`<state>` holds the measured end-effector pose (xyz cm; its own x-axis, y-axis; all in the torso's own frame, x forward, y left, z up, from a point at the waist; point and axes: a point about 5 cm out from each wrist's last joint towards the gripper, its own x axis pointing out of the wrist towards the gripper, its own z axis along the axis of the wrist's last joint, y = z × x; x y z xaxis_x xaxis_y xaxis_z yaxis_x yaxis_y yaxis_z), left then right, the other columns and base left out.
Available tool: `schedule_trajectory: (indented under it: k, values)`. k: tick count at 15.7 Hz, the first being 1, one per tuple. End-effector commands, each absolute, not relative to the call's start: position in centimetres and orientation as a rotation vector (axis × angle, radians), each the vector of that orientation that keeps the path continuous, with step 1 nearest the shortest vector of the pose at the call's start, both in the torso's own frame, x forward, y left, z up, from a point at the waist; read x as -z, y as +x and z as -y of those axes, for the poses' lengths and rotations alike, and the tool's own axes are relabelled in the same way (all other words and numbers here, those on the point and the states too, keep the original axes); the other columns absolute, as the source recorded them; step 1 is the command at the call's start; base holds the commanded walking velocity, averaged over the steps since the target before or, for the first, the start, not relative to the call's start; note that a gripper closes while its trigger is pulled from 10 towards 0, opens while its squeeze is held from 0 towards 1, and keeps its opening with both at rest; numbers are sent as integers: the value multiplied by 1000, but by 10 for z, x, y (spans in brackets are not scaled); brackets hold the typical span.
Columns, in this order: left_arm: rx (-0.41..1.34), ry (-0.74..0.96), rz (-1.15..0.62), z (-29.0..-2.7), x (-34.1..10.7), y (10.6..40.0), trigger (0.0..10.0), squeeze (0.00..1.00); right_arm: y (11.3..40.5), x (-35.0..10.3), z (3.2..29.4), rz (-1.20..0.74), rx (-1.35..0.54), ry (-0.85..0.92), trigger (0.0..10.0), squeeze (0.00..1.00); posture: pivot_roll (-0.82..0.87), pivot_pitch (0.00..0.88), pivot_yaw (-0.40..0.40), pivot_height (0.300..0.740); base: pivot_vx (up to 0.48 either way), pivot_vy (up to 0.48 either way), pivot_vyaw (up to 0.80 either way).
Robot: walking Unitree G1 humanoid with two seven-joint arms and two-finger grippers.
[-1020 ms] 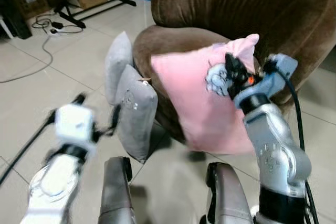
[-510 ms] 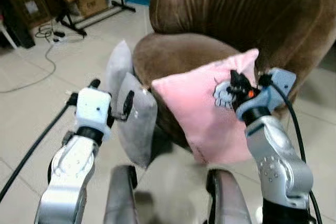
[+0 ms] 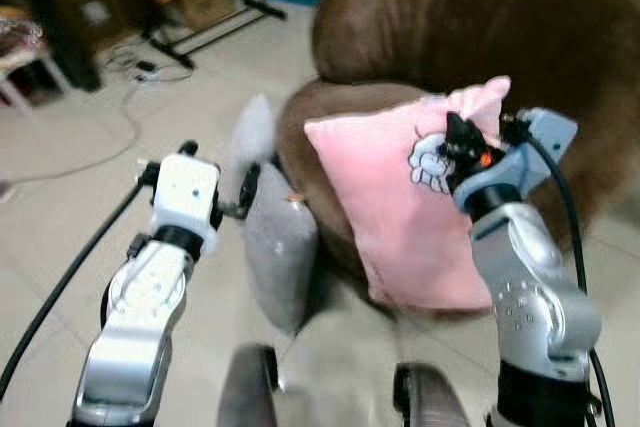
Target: Move the pillow to the sofa from floor
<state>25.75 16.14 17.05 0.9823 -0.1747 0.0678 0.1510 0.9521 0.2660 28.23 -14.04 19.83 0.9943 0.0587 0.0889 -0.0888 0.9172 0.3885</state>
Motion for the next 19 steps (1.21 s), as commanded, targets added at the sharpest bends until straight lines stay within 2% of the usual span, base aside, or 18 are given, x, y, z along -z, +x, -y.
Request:
schedule_trajectory:
  k: [1, 6, 19]
  values:
    - [172, 264, 98, -160, -171, 258, 10000, 0, 279, -215, 137, 149, -106, 414, 10000, 0, 31, 0, 66, 695, 0, 0, 0]
    - [189, 259, 94, -157, -167, 259, 10000, 0, 278, -213, 142, 141, -50, 400, 10000, 0, 19, 0, 71, 740, 0, 0, 0]
    - [232, 228, 65, -152, -156, 262, 10000, 0, 270, -189, 160, 69, 84, 412, 10000, 0, -8, 0, 101, 740, 0, 0, 0]
